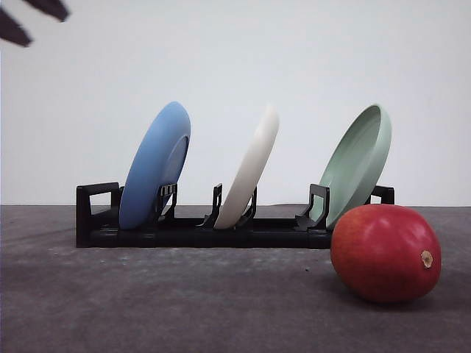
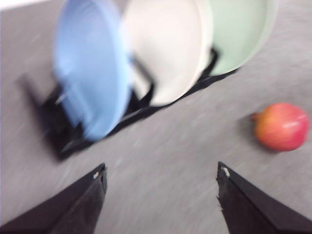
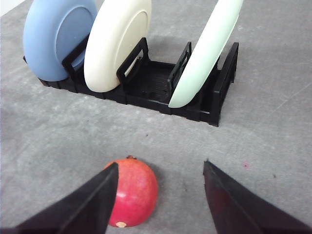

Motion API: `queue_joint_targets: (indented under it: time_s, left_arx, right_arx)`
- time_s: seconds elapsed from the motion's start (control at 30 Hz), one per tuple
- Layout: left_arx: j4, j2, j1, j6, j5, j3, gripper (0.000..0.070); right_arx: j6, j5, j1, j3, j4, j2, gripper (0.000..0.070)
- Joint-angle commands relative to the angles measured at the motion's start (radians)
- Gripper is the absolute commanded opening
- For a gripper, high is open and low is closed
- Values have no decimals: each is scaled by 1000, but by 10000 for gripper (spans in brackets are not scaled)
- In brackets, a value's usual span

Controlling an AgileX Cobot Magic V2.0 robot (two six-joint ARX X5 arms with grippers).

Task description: Place pomegranate in white plate

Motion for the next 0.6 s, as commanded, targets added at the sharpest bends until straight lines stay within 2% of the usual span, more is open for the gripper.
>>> queue_joint_targets:
  time_s: [0.0,0.23,0.57]
  left_arx:
    - [54,30,-31,20,4,20,434]
    - [293,208,-158,21,-25,20,434]
    - [683,532,-291,20,-160,20,434]
  right_arx:
    - [-7,-18,4,18,10,3,348]
    - [-2,-47,4,18,10,3,348]
    - [-3,-46,4,18,11,3,348]
